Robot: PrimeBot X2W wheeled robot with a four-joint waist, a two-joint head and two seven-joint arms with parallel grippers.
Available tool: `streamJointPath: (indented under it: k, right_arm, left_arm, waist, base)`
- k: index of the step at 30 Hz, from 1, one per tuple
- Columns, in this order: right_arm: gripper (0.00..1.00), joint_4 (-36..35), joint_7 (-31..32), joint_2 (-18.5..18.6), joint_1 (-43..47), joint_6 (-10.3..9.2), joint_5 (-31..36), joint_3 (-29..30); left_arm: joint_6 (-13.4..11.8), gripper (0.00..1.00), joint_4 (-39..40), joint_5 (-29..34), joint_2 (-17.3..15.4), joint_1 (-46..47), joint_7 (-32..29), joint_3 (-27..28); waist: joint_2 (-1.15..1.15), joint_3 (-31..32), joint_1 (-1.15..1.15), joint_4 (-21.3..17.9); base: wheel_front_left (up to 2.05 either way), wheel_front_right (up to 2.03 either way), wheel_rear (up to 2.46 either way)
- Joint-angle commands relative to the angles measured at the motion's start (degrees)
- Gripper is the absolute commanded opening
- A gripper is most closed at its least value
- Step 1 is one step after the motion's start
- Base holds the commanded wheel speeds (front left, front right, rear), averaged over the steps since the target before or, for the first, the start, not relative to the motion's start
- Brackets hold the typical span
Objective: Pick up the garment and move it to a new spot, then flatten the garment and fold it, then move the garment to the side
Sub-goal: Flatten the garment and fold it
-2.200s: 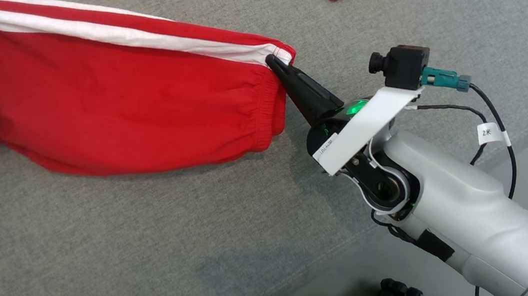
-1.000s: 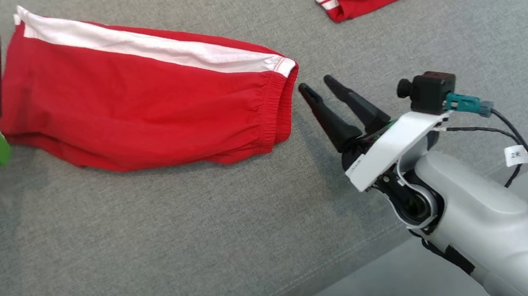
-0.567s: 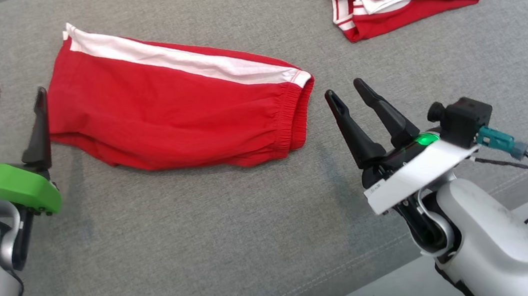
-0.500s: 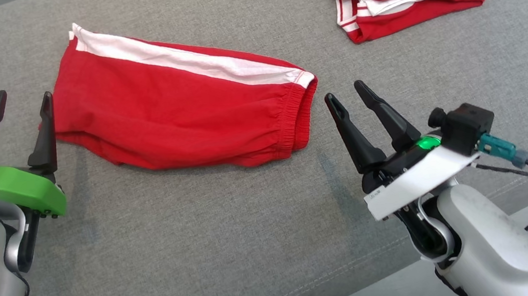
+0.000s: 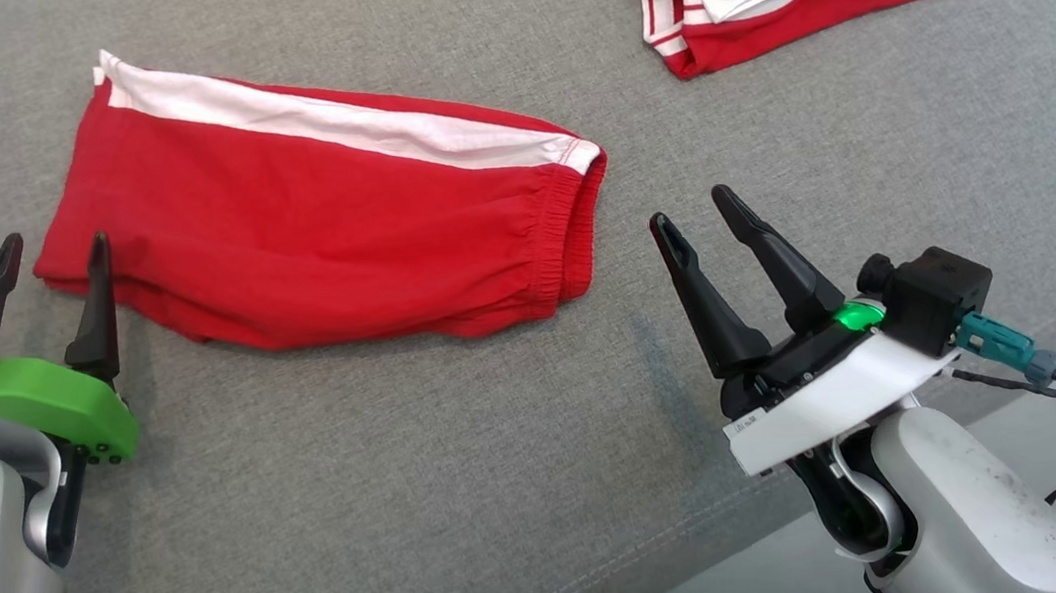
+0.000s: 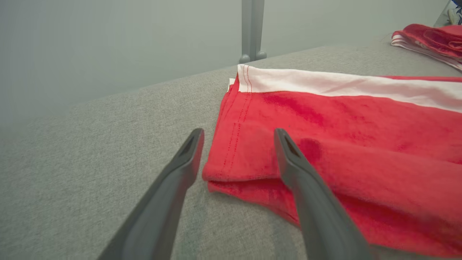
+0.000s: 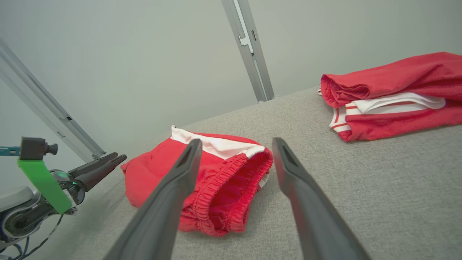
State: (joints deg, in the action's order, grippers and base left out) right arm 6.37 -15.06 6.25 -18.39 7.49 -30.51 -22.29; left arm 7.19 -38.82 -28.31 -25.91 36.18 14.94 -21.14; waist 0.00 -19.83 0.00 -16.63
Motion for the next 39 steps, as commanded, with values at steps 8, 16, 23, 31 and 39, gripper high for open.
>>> streamJointPath:
  k: [8,16,23,31,39]
  right_arm:
    - [1.00,-0.85,-0.26,-0.63,0.25,-0.01,0.82,0.16]
    - [1.00,-0.73,-0.27,-0.81,-0.60,-0.01,1.18,-0.10]
    - [1.00,-0.77,-0.27,-0.56,-0.48,-0.01,1.27,-0.07]
    - [1.00,0.14,-0.27,-0.25,0.85,-0.01,0.36,-0.29]
    - [1.00,1.55,-0.27,0.00,1.86,-0.01,-0.24,-0.11]
  left_arm:
    - [0.30,1.00,-5.39,-1.05,-1.03,3.09,0.19,-0.79]
    - [0.28,0.32,-9.44,-3.19,0.04,4.45,0.19,-3.27]
    - [0.26,0.00,-9.47,-4.71,0.45,4.75,0.18,-5.74]
    - [0.09,0.00,-6.08,-2.50,3.11,-1.11,0.19,-1.79]
    - [-1.58,0.00,-0.03,1.31,7.45,-10.25,0.19,3.96]
  waist:
    - [0.00,-3.00,0.00,-1.71]
    - [0.00,-2.91,0.00,-1.33]
    - [0.00,-1.95,0.00,-0.36]
    - [0.00,2.77,0.00,2.72]
    - [0.00,6.44,0.00,4.94]
  base:
    - [0.00,0.00,0.00]
    - [0.00,0.00,0.00]
    - [0.00,0.00,0.00]
    - [0.00,0.00,0.00]
    - [0.00,0.00,0.00]
